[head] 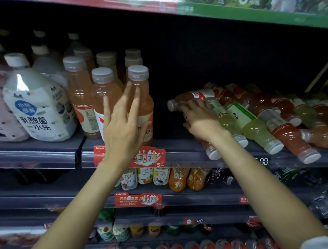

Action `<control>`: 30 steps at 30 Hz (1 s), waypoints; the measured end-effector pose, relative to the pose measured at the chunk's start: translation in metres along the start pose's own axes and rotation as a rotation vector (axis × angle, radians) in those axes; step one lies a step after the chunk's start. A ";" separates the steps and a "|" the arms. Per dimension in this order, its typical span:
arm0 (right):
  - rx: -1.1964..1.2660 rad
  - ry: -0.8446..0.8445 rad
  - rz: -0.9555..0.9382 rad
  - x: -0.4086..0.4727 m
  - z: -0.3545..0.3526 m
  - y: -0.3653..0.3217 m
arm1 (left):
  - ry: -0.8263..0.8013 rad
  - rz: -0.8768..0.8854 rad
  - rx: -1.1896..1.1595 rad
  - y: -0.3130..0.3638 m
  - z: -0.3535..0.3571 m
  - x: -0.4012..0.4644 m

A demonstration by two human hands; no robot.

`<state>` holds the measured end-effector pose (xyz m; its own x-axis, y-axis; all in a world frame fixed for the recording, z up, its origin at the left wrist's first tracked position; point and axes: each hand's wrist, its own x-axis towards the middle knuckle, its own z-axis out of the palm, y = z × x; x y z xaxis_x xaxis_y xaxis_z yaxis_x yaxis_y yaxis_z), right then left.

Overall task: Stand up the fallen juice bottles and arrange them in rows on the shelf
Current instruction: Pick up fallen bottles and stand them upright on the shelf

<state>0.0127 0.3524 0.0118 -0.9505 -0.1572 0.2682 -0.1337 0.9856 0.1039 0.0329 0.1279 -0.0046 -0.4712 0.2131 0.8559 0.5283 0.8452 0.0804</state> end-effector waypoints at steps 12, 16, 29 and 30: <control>-0.241 -0.038 0.080 0.051 0.007 -0.020 | 0.057 -0.018 0.089 -0.012 0.010 -0.003; -0.296 -0.123 0.220 0.064 0.021 -0.029 | 0.073 -0.009 0.067 -0.014 0.013 -0.004; 0.461 0.534 -0.052 0.014 0.030 -0.022 | 0.088 -0.048 0.034 -0.008 0.018 -0.007; 0.590 0.567 -0.020 0.012 0.026 -0.022 | 0.080 -0.050 0.040 -0.009 0.018 -0.007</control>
<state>-0.0025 0.3302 -0.0121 -0.6808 -0.0274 0.7320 -0.4252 0.8284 -0.3645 0.0187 0.1278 -0.0208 -0.4372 0.1320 0.8896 0.4767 0.8728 0.1048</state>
